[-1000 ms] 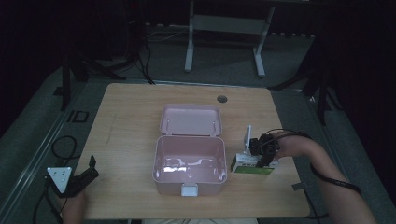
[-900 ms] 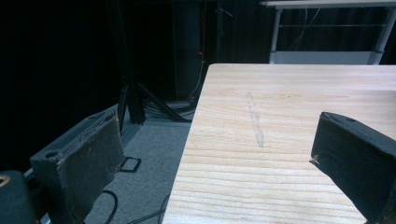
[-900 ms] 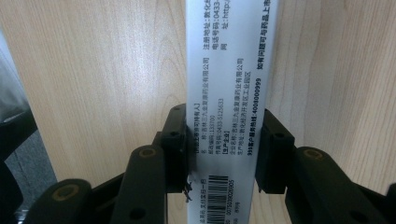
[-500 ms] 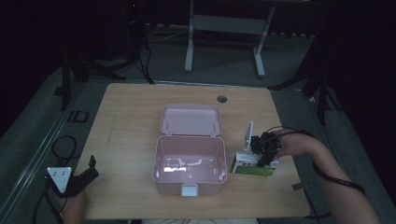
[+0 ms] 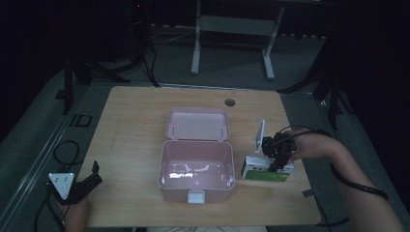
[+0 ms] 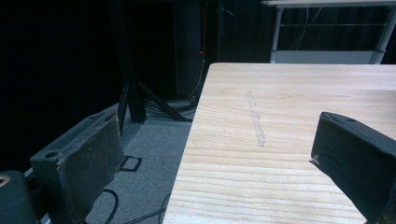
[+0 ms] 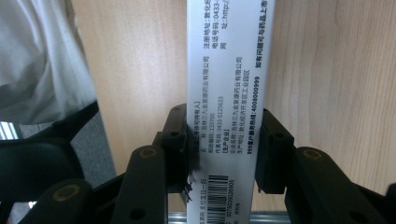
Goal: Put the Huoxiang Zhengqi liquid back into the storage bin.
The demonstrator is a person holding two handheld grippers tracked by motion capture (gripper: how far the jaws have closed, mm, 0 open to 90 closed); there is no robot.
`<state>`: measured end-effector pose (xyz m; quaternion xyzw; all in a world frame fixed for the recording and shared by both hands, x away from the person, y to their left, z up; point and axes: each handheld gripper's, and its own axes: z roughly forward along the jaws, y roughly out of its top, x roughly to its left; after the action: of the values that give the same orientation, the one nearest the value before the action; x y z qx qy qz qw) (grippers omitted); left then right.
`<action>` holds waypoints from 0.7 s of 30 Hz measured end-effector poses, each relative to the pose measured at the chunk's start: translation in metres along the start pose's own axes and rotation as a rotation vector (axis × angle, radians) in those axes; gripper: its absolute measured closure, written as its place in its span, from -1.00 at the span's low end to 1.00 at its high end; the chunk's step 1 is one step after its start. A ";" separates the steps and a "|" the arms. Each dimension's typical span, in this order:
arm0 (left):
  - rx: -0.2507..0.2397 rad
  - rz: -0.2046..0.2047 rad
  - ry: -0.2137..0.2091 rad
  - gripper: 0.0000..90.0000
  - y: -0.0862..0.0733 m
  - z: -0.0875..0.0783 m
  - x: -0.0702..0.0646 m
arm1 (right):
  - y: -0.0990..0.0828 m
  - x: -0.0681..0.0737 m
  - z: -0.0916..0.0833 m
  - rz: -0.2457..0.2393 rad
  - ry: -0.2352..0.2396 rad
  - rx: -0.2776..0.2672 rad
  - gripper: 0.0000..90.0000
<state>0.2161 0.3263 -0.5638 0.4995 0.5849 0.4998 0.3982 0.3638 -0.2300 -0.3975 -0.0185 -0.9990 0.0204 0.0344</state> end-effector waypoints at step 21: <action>-0.006 -0.011 -0.003 -0.95 0.000 0.000 0.001 | 0.013 0.023 -0.072 0.014 -0.081 0.020 0.37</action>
<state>0.2157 0.3269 -0.5639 0.4957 0.5857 0.4985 0.4034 0.3465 -0.2133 -0.3250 -0.0245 -0.9992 0.0316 -0.0061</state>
